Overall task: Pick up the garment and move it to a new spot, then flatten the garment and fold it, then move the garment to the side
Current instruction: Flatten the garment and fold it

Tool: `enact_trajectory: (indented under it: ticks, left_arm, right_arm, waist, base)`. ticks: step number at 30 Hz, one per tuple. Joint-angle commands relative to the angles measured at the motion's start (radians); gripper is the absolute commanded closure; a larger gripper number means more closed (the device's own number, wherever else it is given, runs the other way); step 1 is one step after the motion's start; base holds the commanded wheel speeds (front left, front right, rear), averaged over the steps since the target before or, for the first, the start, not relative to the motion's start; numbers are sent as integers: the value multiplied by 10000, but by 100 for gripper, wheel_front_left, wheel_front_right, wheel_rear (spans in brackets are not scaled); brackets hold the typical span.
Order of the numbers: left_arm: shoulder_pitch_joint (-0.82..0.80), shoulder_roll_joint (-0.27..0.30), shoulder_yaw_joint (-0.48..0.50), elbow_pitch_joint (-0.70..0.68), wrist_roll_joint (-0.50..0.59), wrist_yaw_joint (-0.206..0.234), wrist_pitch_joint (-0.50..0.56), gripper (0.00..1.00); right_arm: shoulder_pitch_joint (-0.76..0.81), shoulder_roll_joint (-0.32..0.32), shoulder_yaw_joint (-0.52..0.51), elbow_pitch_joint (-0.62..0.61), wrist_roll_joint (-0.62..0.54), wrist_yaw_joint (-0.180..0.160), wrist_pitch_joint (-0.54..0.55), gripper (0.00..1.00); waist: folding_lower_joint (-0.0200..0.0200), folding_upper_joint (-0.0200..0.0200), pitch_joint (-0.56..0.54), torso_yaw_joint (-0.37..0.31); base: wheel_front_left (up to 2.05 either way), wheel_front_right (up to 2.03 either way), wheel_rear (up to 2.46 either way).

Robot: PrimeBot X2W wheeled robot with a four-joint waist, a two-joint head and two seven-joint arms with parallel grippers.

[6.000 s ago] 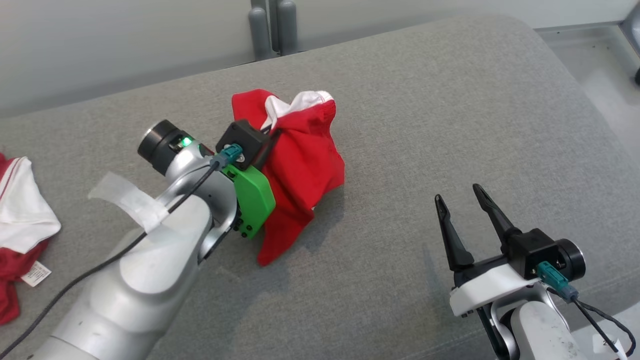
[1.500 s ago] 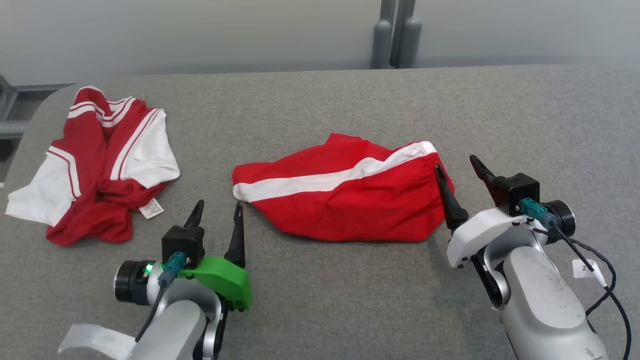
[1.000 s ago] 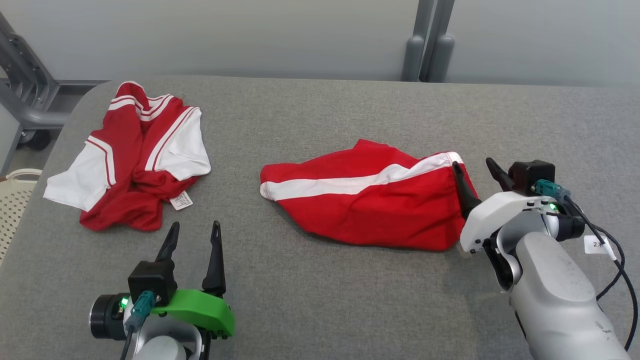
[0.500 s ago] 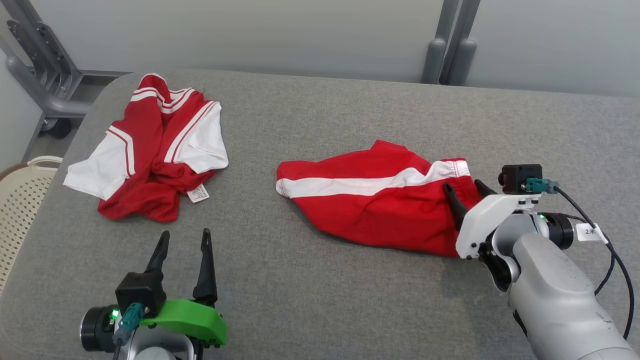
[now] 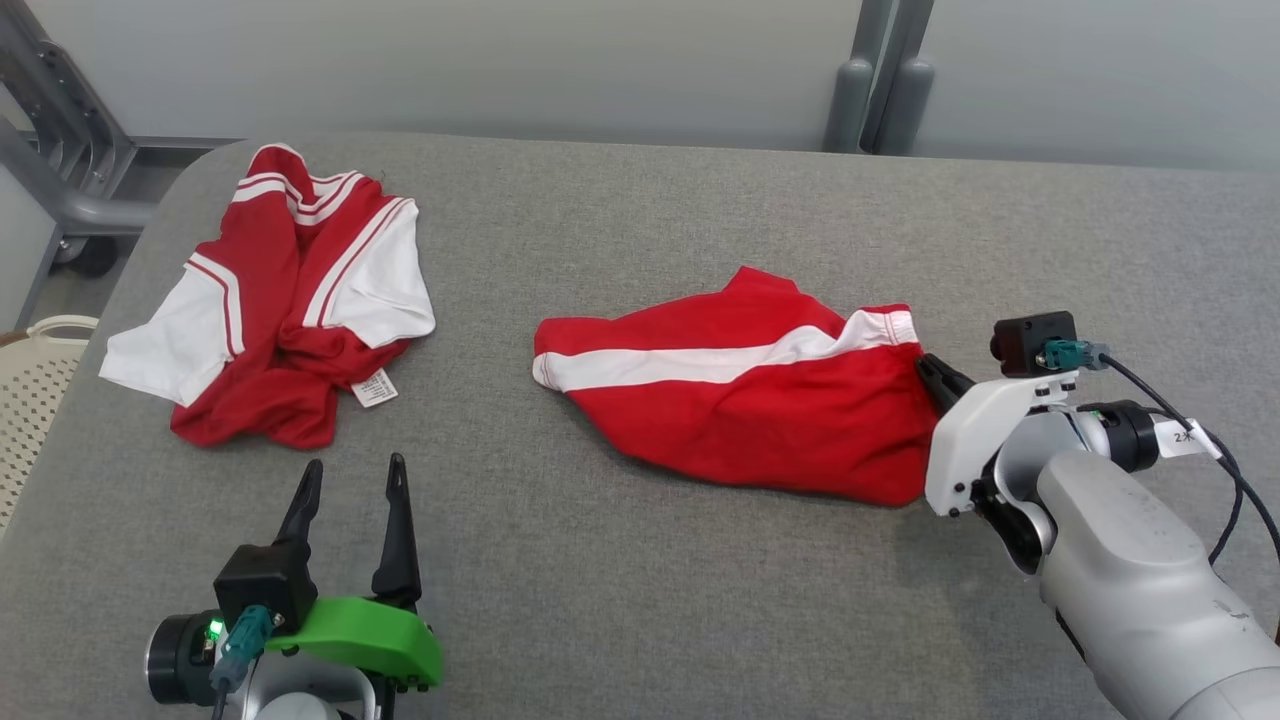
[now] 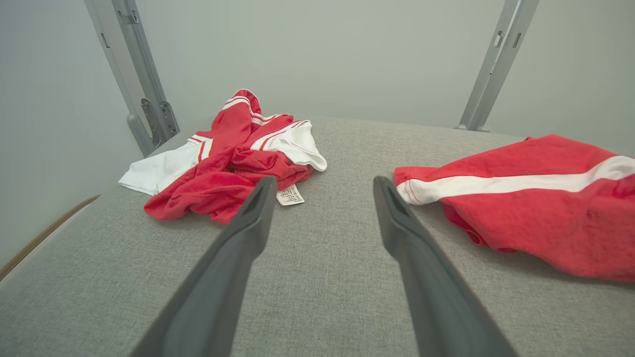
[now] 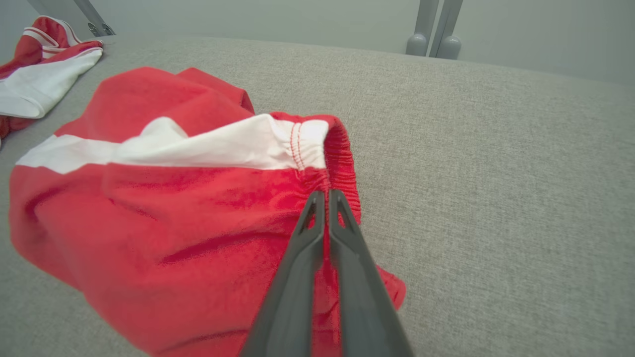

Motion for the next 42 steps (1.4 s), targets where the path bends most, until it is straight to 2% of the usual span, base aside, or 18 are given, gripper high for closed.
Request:
enact_trajectory:
  ticks: [1,10,19,24,29,32,33,34,35,36,42]
  left_arm:
    - [150,-31,72,19,121,-60,-32,0]
    - [219,-97,166,29,236,-126,-30,0]
    - [70,-131,89,25,271,-204,-32,0]
    - [-40,-179,25,120,271,-274,-31,0]
    - [-97,-176,22,113,283,-273,-31,0]
    - [-128,-145,54,82,302,-307,-31,0]
    - [-131,-159,58,70,303,-323,-31,0]
    - [-120,-186,59,69,297,-342,-31,0]
    - [-96,-205,65,65,290,-363,-32,0]
    - [-62,-225,73,59,272,-393,-31,0]
    - [182,-342,181,-67,139,-650,-31,0]
  right_arm:
    - [-113,-175,191,-26,181,-3,-92,100]
    - [116,-1127,674,-167,979,-3,-453,100]
    - [726,-1944,845,-145,1708,-3,-243,100]
    - [1043,-1863,929,-56,1923,-3,-454,100]
    - [962,-1951,868,520,1519,-5,-1024,100]
    - [769,-1774,745,920,1308,-5,-1418,100]
    - [719,-1758,710,992,1266,-5,-1506,70]
    - [664,-1738,665,1060,1223,-5,-1585,51]
    - [622,-1706,606,1107,1199,-5,-1657,3]
    - [601,-1665,554,1129,1171,-5,-1721,0]
    - [662,-1631,208,752,701,-5,-1939,0]
  waist:
    - [-1,0,34,-83]
    - [-1,0,60,-464]
    - [-1,0,273,-785]
    - [-1,0,368,-850]
    - [-1,0,395,-903]
    - [-1,0,368,-972]
    - [-1,0,356,-994]
    - [-1,0,336,-1019]
    - [-1,0,311,-1049]
    - [-1,0,279,-1084]
    - [-1,0,13,-1351]
  base:
    - [0,0,0]
    - [0,0,0]
    - [0,0,0]
    - [0,0,0]
    - [0,0,0]
    - [0,0,0]
    - [0,0,0]
    - [0,0,0]
    - [0,0,0]
    - [0,0,0]
    - [0,0,0]
